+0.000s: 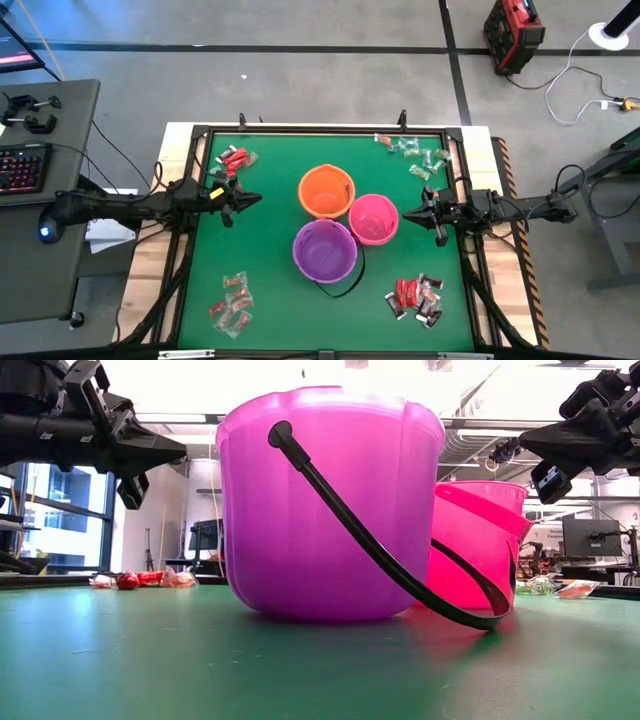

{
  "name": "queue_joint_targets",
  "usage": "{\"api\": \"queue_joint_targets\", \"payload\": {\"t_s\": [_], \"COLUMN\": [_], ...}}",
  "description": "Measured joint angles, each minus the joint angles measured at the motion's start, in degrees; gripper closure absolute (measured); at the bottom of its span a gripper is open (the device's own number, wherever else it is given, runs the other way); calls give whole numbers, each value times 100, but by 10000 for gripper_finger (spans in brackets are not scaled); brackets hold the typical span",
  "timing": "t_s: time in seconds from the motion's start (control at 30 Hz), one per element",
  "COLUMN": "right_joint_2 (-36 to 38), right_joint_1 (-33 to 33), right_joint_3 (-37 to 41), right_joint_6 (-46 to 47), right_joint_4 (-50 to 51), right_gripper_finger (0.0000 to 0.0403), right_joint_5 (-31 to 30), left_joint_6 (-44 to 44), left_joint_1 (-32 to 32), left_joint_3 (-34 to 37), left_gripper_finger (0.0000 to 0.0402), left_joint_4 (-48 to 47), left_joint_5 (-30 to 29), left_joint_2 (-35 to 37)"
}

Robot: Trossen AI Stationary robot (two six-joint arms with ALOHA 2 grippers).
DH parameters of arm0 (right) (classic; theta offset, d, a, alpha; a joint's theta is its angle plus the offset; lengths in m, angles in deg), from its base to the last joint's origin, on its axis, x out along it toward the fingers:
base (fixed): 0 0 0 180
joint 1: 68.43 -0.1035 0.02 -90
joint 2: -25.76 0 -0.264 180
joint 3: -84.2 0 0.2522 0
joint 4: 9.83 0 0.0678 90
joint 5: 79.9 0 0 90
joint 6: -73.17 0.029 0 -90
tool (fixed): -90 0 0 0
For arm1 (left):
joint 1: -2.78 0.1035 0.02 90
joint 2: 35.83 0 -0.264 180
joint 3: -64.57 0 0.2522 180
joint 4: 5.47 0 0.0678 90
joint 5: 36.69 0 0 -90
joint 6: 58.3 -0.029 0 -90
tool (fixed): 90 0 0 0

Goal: Sort candy by brand, put in halloween buckets

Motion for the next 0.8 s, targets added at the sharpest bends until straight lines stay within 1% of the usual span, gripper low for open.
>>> {"api": "queue_joint_targets", "payload": {"t_s": [0.1,0.17,0.2,0.27,0.3,0.33,0.37,0.43,0.47,0.5,0.6,0.67,0.73,0.8], "right_joint_2": [-1,-43,-48,-69,-67,-76,-93,-125,-166,-239,-663,-1051,-1535,-2111], "right_joint_1": [3,26,28,28,26,26,28,67,107,150,386,596,856,1203], "right_joint_3": [1,2,2,2,0,0,0,1,-4,-36,-369,-812,-1446,-2189], "right_joint_6": [-42,-70,219,1187,1643,1980,2194,2242,2127,2020,1893,1805,1852,1993], "right_joint_4": [-21,-330,-669,-1568,-1987,-2331,-2634,-3132,-3336,-3409,-3113,-2557,-1367,240], "right_gripper_finger": [402,402,402,402,402,402,402,402,402,402,402,402,401,391], "right_joint_5": [-35,-378,-526,-794,-1028,-1384,-1915,-2944,-3239,-3365,-3222,-2925,-2611,-2242], "left_joint_6": [0,0,0,0,0,0,0,0,0,0,0,0,0,0], "left_joint_1": [1,-1,1,1,-1,1,1,1,-1,-1,-1,1,-1,0], "left_joint_3": [0,0,-1,0,0,0,-2,0,0,-1,0,0,0,0], "left_gripper_finger": [401,401,401,401,401,401,401,401,401,401,401,401,401,401], "left_joint_4": [0,0,0,0,-2,-2,-4,-17,-17,-21,-24,-26,-26,-26], "left_joint_5": [0,0,0,0,0,0,0,0,0,0,0,0,0,0], "left_joint_2": [1,-1,-1,1,0,-1,1,-1,-1,0,-1,1,-1,1]}}
